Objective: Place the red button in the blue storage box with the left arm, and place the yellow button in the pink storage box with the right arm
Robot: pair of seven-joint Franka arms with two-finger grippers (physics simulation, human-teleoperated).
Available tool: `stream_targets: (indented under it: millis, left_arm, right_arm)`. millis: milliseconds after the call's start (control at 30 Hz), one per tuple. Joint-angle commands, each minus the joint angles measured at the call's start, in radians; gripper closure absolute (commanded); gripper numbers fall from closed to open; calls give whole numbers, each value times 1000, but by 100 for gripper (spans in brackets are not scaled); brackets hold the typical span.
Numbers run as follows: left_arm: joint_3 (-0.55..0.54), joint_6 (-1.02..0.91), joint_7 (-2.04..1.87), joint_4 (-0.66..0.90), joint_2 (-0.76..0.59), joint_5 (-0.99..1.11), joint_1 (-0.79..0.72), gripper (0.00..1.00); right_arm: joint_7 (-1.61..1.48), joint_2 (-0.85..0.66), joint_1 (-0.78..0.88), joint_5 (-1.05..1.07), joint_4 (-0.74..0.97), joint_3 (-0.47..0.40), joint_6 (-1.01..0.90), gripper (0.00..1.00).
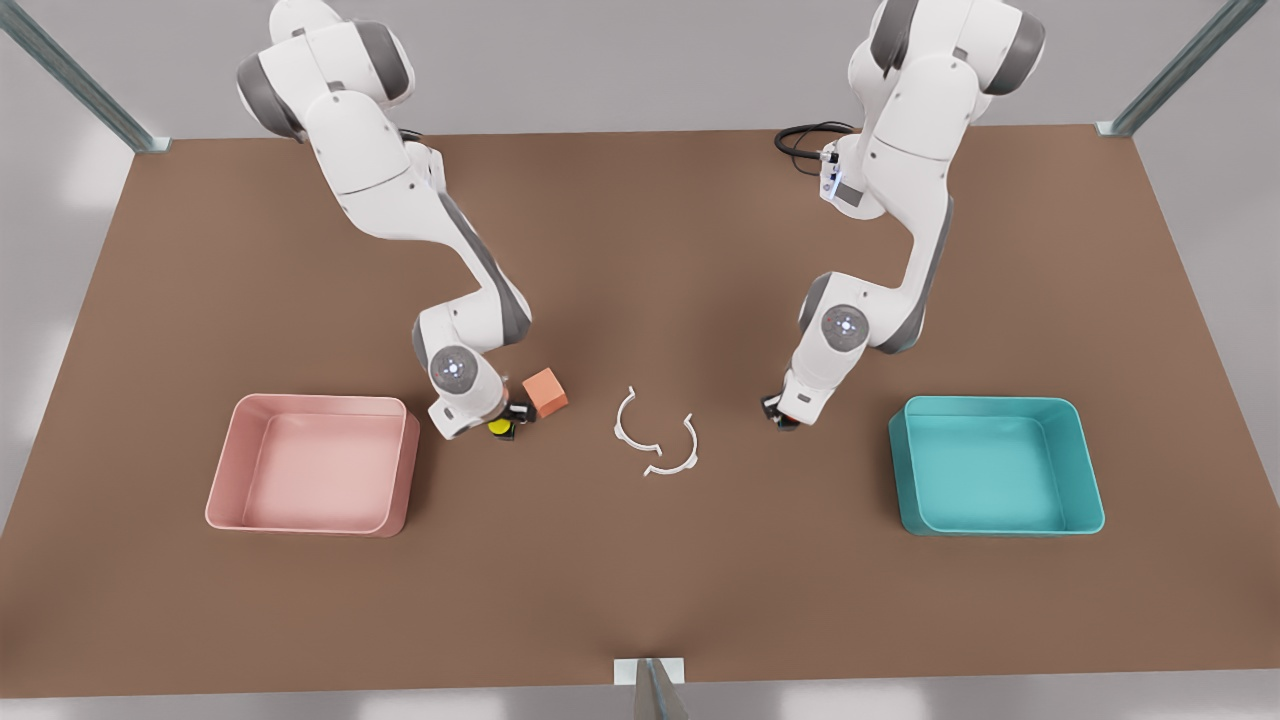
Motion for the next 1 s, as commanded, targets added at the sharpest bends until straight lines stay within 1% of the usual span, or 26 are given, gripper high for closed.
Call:
stream_targets:
  millis: [0, 33, 100, 133, 200, 233, 267, 300, 333, 367, 400, 467, 500, 533, 633, 667, 733, 767, 800, 833, 867, 900, 933, 967]
  left_arm:
    - [7, -2, -28, 9, -7, -6, 1, 58]
    - [12, -10, -28, 10, -36, -4, 1, 58]
    - [71, -151, 0, 9, -162, 45, 1, 58]
    - [116, -226, 84, 1, -215, 51, 1, 58]
    - [242, -349, 288, 0, -274, 57, 1, 58]
    - [303, -380, 400, 0, -287, 57, 1, 58]
    - [357, -397, 518, -2, -284, 57, 1, 58]
    - [397, -395, 595, 0, -272, 57, 10, 58]
    - [397, -392, 673, 0, -251, 55, 53, 58]
    - [397, -390, 722, 6, -235, 55, 88, 57]
    - [397, -387, 753, 12, -205, 55, 114, 57]
    - [395, -386, 753, 81, -122, 45, 130, 56]
    - [395, -386, 755, 101, -102, 46, 130, 45]
    - [394, -387, 752, 107, -94, 45, 130, 0]
    - [394, -387, 752, 111, -94, 45, 130, 0]
    - [394, -392, 753, 115, -94, 45, 130, 0]
    - [392, -467, 752, 153, -99, 43, 125, 0]
    - [389, -524, 749, 187, -123, 5, 123, 0]
    - [392, -593, 750, 263, -126, -92, 123, 0]
    - [387, -679, 755, 332, -143, -90, 94, 0]
    - [389, -804, 756, 427, -154, -87, 65, 0]
    - [329, -918, 758, 510, -191, -61, 97, 0]
    - [76, -1002, 755, 538, -260, 48, 283, 0]
    - [-54, -1010, 752, 539, -327, 71, 401, 0]
  right_arm:
    - [99, 14, -3, -3, 16, -1, 31, 0]
    - [99, 14, -3, -3, 19, -1, 31, 0]
    - [100, 20, -1, -3, 21, -1, 33, 0]
    - [100, 21, -1, -3, 19, -1, 33, 0]
    - [102, 47, 7, -3, 19, 1, 40, 0]
    - [102, 49, 8, -3, 19, 1, 40, 0]
    - [102, 49, 6, -3, 19, 1, 43, 3]
    - [102, 49, 5, -3, 21, 1, 43, 29]
    - [100, 47, 3, -3, 21, 1, 43, 65]
    - [100, 44, 8, -3, 23, 1, 45, 71]
    - [100, 41, 8, -2, 23, 1, 45, 74]
    - [102, 32, 7, -2, 23, 1, 42, 75]
    - [102, 31, 8, -2, 23, 1, 40, 75]
    - [100, 20, 7, -2, 23, -1, 40, 75]
    - [91, -17, -7, -6, 29, -9, 33, 75]
    - [88, -45, -33, -38, 27, -9, 10, 75]
    - [33, -106, -85, -55, 24, -7, -44, 75]
    - [-7, -135, -121, -71, 21, -7, -78, 75]
    - [-47, -158, -148, -71, 19, -7, -107, 75]
    - [-81, -178, -170, -71, 15, -7, -124, 75]
    - [-125, -201, -199, -72, -2, -7, -133, 75]
    - [-145, -229, -222, -88, -19, -7, -151, 75]
    - [-162, -244, -242, -98, -34, -6, -151, 75]
    - [-191, -268, -262, -98, -53, -2, -153, 74]
